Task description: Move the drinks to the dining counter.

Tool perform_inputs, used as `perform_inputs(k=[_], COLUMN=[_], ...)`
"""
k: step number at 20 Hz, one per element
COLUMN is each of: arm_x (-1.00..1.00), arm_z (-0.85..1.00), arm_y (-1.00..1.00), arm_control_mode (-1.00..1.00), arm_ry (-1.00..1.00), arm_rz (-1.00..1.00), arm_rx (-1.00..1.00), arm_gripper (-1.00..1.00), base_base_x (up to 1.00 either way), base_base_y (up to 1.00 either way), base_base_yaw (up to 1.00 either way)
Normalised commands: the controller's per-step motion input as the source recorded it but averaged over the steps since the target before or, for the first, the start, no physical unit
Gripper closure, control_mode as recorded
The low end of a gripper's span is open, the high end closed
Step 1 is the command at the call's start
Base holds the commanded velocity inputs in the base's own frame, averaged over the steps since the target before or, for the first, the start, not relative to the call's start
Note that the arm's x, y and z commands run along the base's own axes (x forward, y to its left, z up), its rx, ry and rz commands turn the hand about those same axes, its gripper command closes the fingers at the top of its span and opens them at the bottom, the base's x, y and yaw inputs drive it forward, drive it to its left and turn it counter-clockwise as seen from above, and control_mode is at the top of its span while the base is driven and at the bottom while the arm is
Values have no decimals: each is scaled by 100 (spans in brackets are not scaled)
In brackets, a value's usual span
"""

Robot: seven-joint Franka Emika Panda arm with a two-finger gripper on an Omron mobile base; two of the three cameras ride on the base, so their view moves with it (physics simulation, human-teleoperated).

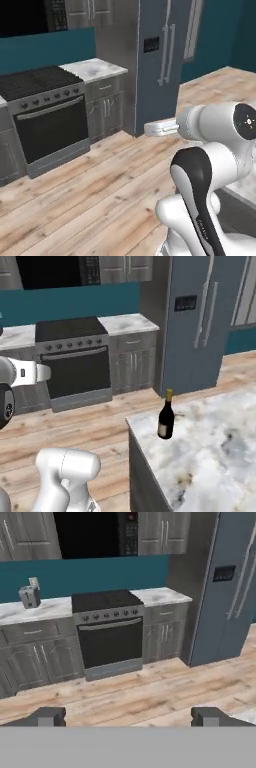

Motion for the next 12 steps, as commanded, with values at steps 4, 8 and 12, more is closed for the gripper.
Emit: perform_inputs(k=[4,8,12], arm_x=[0,0,0], arm_z=[0,0,0], arm_y=[0,0,0], arm_control_mode=[100,100,100], arm_ry=[0,0,0], arm_rz=[0,0,0], arm_rx=[0,0,0], arm_gripper=[-100,-100,-100], base_base_x=[0,0,0], base_base_y=[0,0,0], base_base_yaw=[100,100,100])
